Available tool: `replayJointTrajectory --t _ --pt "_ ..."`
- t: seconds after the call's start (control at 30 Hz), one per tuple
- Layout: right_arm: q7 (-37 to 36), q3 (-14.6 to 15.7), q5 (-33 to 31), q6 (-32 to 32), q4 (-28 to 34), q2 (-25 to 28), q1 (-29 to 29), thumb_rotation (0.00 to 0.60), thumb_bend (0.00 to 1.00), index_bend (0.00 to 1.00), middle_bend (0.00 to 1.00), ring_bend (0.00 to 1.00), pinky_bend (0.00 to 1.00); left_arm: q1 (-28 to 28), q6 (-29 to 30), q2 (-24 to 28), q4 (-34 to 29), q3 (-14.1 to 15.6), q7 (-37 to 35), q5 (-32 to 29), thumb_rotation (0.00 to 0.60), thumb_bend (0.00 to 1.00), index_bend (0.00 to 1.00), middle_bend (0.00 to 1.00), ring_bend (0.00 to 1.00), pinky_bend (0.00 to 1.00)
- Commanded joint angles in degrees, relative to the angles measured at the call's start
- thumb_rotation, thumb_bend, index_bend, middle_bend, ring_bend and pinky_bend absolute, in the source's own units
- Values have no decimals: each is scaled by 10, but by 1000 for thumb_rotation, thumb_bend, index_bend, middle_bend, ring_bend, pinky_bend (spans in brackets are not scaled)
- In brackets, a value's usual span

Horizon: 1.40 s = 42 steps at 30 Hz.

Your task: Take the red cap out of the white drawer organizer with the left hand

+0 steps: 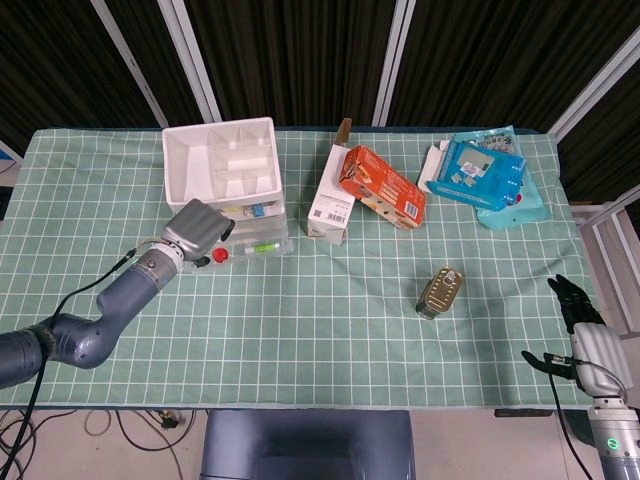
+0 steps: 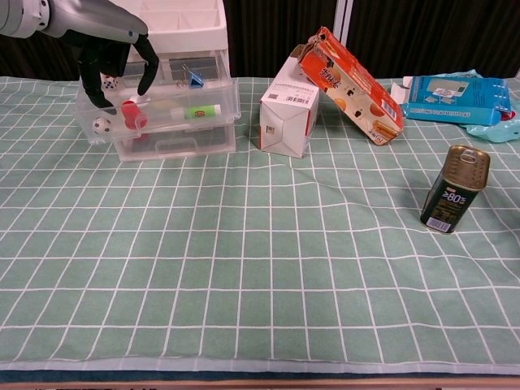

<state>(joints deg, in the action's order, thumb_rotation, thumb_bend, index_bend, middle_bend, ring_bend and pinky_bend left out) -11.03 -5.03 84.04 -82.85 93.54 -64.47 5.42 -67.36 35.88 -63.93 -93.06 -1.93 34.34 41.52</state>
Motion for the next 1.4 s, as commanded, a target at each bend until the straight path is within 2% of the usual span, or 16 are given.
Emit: replayJointTrajectory --t 0.03,0.67,1.03,1.4 --pt "0 0 0 -1 0 0 0 600 66 0 0 0 219 -7 -4 1 0 6 3 -6 600 149 466 1000 1000 1000" --pt "-5 -2 0 -3 1 -1 -1 600 64 0 0 0 218 -42 -8 -3 1 36 3 -33 600 193 452 1000 1000 1000" --pt "-8 -3 -2 -3 2 -1 -1 600 65 0 0 0 218 -55 -8 -10 5 39 -7 -42 600 211 453 1000 1000 1000" --pt "-12 -4 -2 -4 2 -1 -2 600 65 0 0 0 219 -69 -20 -11 7 54 -12 -48 600 254 512 1000 1000 1000"
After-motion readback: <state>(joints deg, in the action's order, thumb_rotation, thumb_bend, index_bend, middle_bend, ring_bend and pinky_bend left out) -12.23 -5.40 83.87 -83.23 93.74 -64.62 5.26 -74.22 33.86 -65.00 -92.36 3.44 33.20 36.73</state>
